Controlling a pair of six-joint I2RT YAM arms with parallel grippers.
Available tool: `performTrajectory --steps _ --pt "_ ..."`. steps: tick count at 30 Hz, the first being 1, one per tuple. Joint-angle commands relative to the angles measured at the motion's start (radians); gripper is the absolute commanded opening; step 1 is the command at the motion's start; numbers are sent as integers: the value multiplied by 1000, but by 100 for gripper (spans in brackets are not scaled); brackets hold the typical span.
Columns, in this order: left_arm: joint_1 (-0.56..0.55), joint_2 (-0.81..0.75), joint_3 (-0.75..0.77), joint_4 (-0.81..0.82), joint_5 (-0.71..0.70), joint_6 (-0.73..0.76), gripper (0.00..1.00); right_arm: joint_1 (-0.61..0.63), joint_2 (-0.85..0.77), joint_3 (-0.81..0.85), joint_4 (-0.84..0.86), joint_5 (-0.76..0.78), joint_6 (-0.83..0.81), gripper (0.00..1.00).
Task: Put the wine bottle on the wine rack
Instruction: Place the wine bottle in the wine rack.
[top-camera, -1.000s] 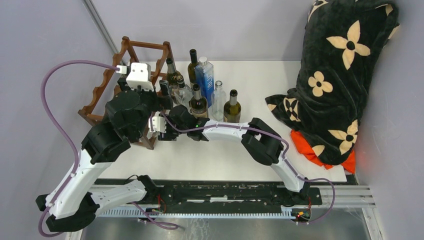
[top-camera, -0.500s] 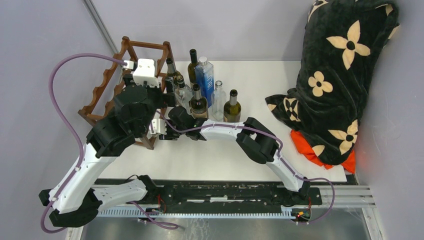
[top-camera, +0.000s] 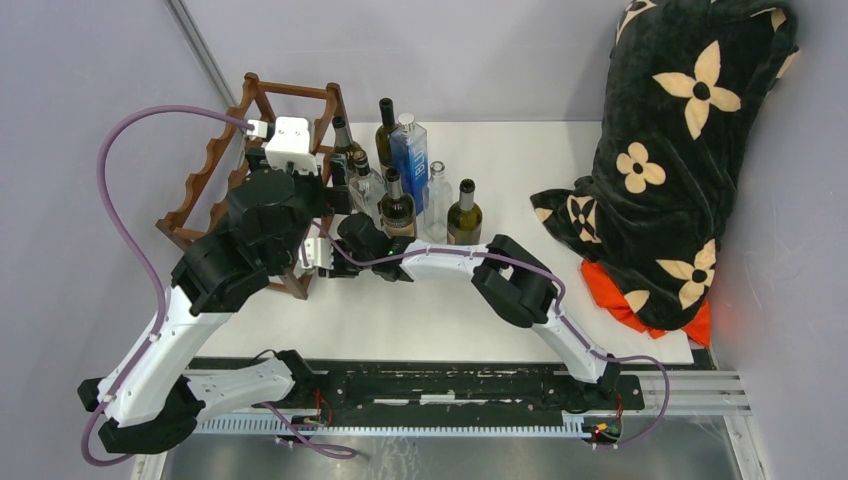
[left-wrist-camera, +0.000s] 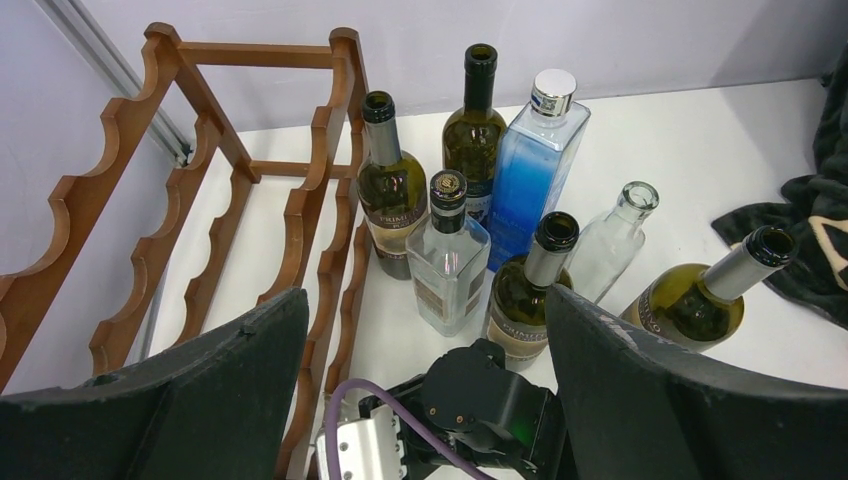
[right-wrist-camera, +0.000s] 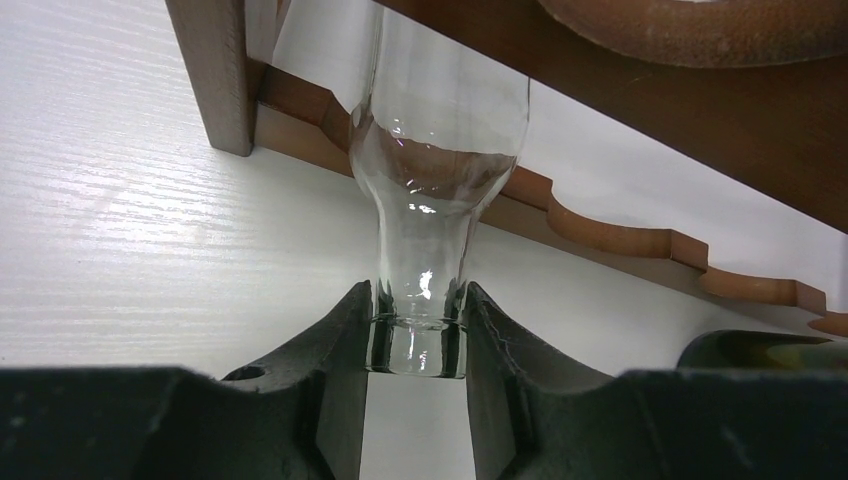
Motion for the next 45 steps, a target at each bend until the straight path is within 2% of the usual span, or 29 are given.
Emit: performTrajectory --steps 1,8,26,37,45 --pt "4 -6 38 4 -17 -13 93 7 -46 -44 52 9 28 8" --pt "4 14 39 6 -17 6 93 29 -67 -150 130 34 88 3" --pt "12 45 66 -16 -8 46 93 34 76 20 107 24 159 0" --pt "35 84 73 -17 41 93 94 42 44 -103 100 26 178 0" --pt "59 89 67 -10 74 107 93 42 52 -97 111 36 186 0"
